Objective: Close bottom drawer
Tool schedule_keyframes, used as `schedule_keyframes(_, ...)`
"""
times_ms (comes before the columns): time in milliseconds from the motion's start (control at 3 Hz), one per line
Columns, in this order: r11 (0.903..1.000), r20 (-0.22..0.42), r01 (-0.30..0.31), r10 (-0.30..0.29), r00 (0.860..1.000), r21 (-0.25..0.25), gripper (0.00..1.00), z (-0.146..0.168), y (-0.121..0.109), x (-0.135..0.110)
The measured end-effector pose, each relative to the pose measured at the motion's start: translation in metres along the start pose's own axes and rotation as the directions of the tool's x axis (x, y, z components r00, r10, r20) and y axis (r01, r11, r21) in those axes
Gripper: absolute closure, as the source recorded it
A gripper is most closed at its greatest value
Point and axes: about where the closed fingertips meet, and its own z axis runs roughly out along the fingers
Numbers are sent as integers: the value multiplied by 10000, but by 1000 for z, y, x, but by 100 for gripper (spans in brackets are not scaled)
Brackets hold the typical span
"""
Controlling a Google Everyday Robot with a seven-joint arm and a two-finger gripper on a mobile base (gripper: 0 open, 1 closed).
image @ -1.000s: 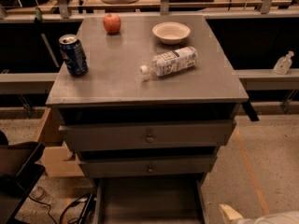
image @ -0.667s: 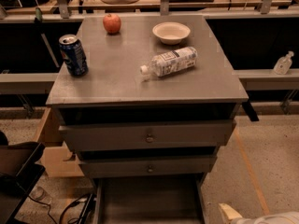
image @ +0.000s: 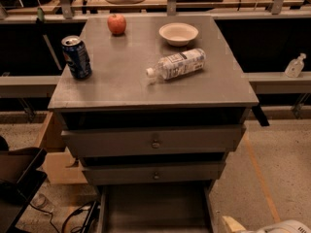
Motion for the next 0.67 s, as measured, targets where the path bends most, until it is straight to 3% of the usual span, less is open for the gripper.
schedule_keyframes(667,9964,777,-383,441,9960,-751,0,83,24,1)
